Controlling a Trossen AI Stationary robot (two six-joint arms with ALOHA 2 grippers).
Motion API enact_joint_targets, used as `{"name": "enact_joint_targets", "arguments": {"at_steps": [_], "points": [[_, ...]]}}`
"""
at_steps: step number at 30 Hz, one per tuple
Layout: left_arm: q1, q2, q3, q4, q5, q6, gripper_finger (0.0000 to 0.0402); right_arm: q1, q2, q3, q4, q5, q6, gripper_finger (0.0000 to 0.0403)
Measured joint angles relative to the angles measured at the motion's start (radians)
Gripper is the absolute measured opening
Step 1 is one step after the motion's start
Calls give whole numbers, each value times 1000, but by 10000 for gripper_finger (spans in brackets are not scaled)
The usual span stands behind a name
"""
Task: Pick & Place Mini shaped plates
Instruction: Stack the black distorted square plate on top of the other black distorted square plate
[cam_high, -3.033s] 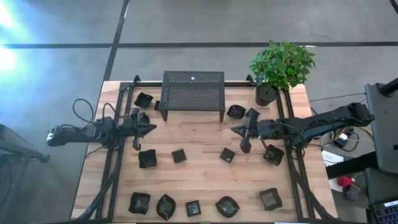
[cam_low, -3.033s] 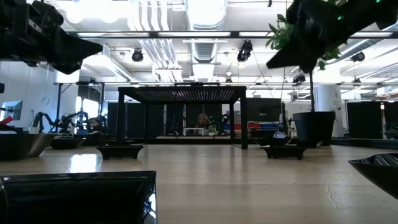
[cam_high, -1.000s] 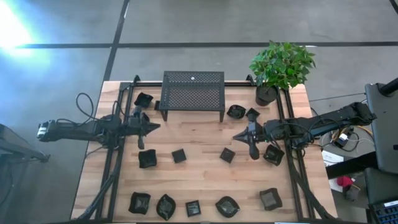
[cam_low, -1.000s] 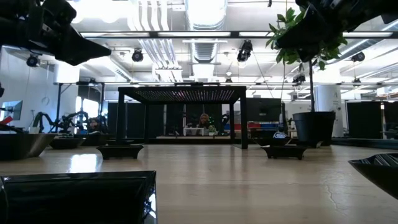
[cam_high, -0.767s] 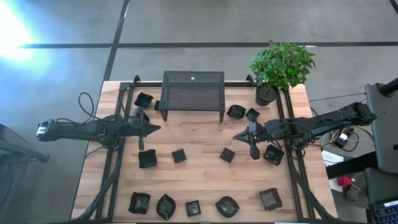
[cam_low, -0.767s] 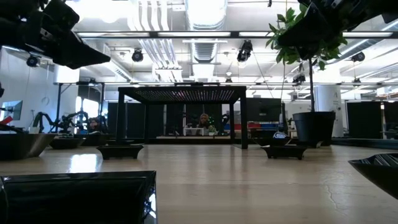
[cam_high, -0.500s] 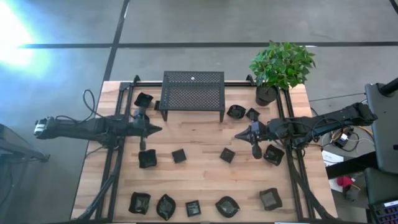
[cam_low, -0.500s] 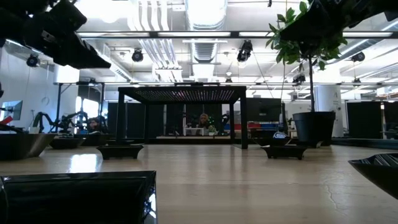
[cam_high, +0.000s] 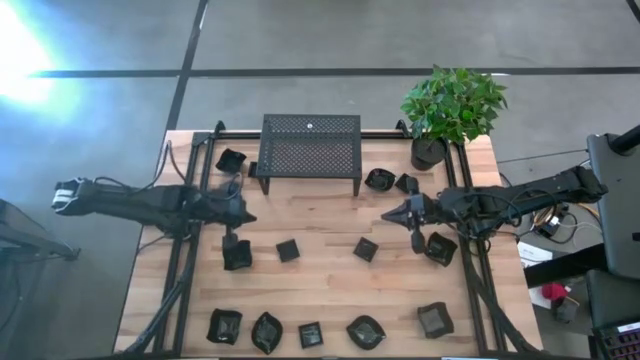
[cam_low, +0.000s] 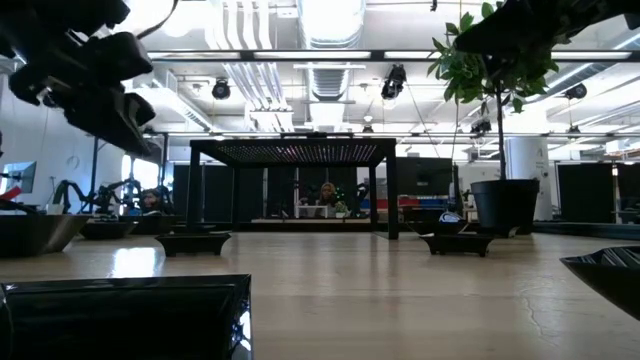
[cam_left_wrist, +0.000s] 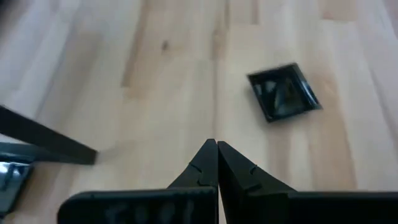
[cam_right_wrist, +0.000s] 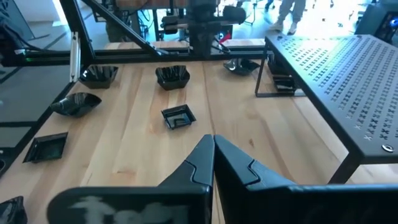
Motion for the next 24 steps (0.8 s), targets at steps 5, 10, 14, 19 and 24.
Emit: {"name": "enact_joint_targets", "arguments": {"at_steps": [5,10,14,19,24], "points": [[-43,20,10,6,55,5,0,0,-2,0,0,0,0,8],[-63,29,11,8,59,2,0,0,-1,0,0,0,0,8],[-63,35,11,9,58,-4,0,0,-1,0,1,0,-11,8],[-72,45,11,11,97,8,0,0,-1,0,0,0,-18,8],[-119,89,45,1,104,1,0,0,-1,0,0,0,-18,8]]}}
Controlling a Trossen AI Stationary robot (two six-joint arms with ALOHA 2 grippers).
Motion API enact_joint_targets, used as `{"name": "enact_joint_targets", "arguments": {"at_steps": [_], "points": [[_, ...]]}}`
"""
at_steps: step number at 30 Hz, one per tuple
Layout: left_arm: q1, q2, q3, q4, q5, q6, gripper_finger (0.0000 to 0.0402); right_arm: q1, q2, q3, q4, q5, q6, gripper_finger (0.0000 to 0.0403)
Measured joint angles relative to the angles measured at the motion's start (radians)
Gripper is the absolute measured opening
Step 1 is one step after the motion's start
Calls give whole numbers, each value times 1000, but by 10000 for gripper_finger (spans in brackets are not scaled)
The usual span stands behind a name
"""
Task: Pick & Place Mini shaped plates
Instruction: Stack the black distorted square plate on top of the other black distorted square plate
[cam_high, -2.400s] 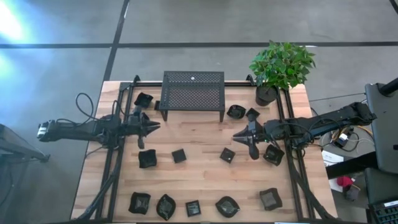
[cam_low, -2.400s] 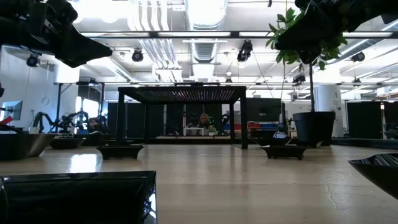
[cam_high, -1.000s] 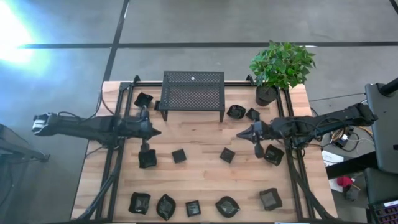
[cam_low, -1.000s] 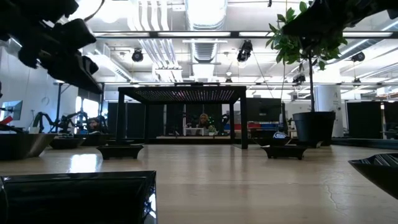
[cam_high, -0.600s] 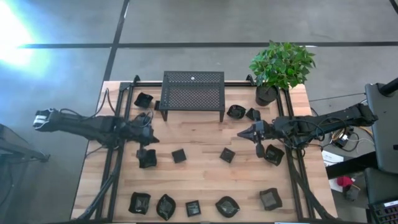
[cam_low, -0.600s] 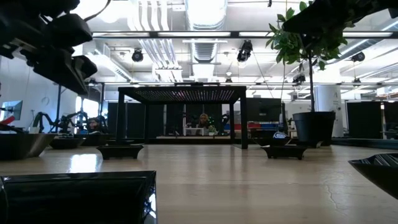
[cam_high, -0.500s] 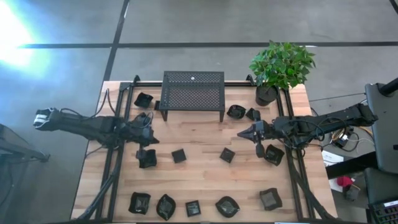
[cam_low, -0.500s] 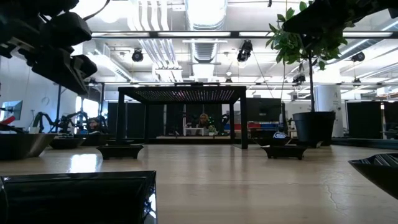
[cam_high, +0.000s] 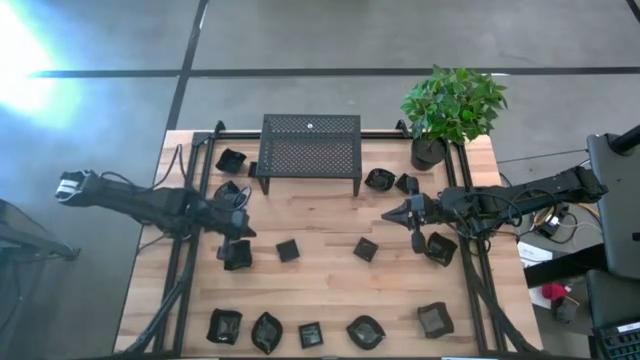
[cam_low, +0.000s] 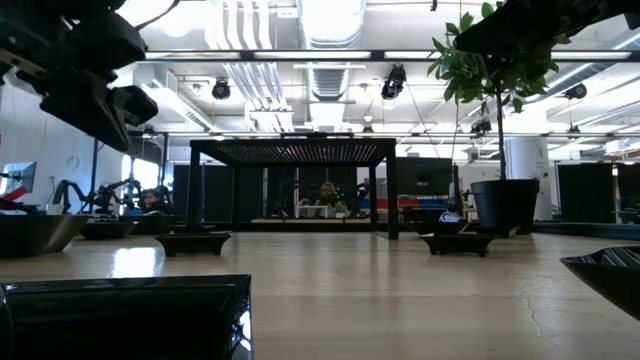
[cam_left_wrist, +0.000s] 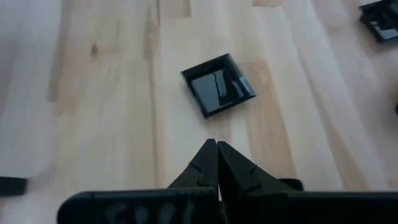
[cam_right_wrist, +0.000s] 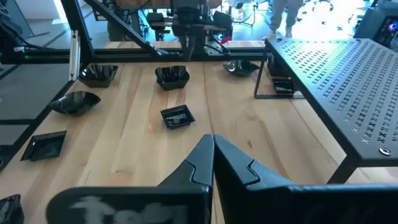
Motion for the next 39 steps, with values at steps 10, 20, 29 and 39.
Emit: {"name": "enact_joint_targets", "arguments": {"at_steps": [10,20,29,39], "points": [[-76,127,110,-174,-7,-150,0,0,0,0,0,0,-8,8],[-76,172,125,-259,-15,-210,5,0,0,0,0,0,-8,8],[-76,227,123,-292,-35,-246,48,0,0,0,0,0,-8,8],[-72,340,122,-298,-37,-304,52,0,0,0,0,0,-20,8]]}}
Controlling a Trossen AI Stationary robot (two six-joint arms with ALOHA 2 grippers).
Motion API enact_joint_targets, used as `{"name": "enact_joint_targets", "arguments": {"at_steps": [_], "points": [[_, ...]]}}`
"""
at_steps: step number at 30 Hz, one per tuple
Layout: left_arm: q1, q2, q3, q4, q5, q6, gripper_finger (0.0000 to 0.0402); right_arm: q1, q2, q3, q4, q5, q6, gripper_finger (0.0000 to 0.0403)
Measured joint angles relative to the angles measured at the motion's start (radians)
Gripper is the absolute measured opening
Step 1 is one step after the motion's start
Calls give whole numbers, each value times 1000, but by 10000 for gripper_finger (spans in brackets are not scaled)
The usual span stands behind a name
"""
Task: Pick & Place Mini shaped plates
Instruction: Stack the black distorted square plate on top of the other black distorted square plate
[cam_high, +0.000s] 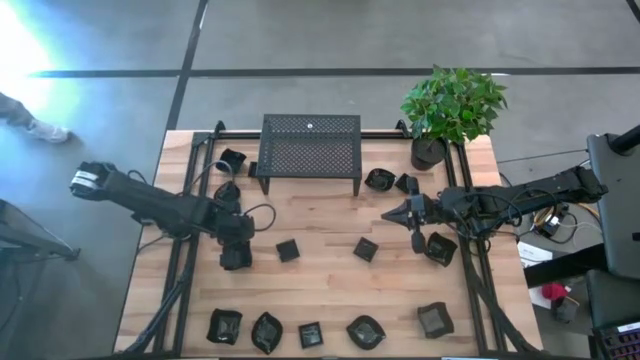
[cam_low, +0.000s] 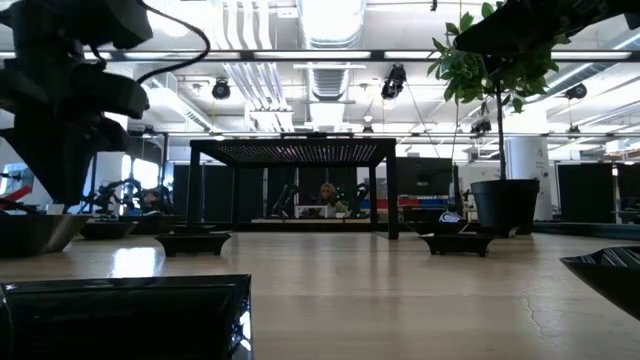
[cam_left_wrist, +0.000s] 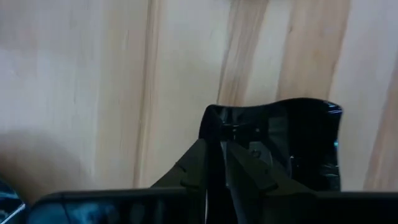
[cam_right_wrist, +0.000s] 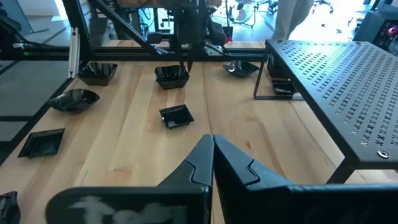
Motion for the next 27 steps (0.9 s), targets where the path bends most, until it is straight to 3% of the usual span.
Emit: {"name": "enact_joint_targets", "arguments": {"at_steps": [11,27], "points": [[0,81,0,0,0,-11,52,0,0,0,0,0,-6,8],[1,62,35,-37,-1,-14,52,0,0,0,0,0,-5,8]]}}
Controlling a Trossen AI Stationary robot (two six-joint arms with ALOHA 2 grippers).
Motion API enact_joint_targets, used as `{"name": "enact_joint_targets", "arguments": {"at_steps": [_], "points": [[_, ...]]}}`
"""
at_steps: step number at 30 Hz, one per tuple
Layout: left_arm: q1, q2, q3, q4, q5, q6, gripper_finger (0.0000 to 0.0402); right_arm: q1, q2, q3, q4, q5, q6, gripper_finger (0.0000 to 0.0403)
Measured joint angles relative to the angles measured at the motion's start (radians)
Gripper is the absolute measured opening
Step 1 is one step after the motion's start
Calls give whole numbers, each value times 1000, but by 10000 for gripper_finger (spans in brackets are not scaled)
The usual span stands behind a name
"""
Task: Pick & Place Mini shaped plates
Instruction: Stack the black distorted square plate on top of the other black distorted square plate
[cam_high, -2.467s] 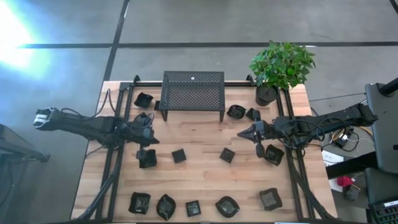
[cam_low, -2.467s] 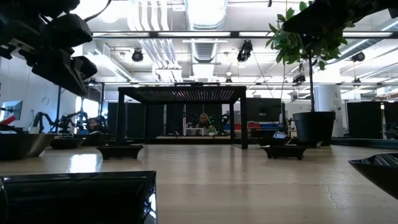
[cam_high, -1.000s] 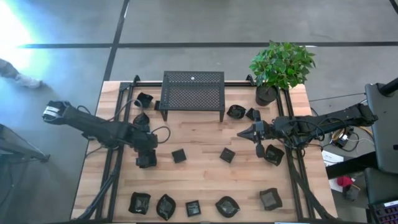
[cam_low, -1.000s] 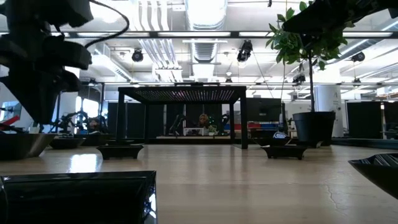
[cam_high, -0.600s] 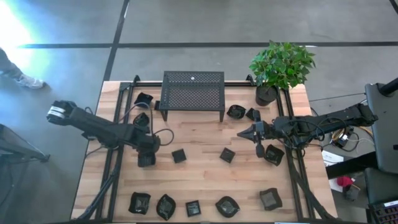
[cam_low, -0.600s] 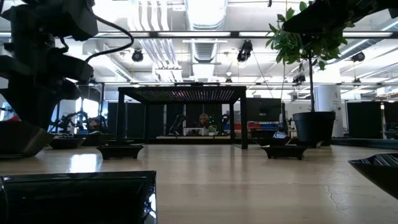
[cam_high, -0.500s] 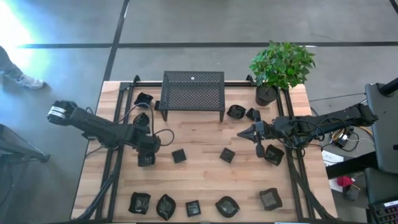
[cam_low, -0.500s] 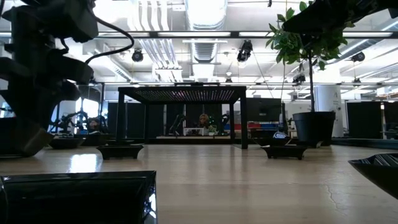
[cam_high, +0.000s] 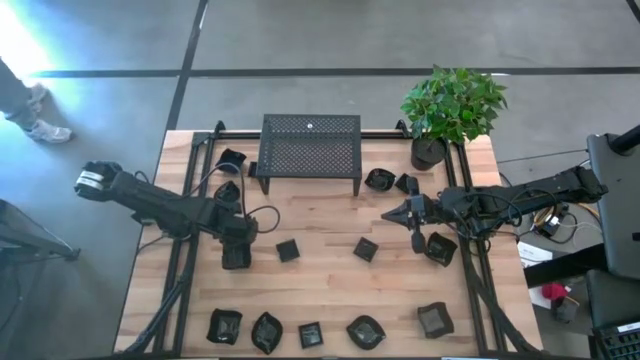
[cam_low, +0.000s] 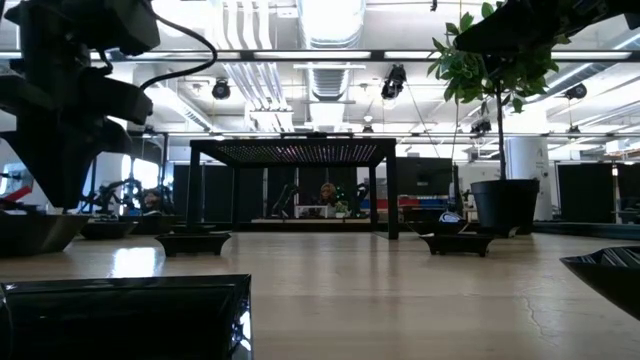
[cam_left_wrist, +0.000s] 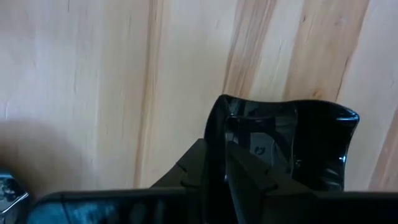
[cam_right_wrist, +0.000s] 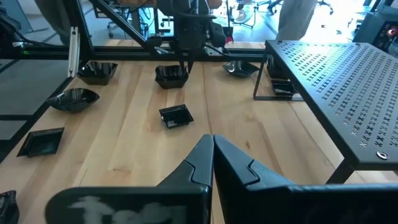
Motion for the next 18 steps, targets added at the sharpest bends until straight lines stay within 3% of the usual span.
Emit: {"name": "enact_joint_targets", "arguments": {"at_steps": [18], "points": [[0,66,-18,85,-35,7,52,0,0,0,0,0,2,8]]}}
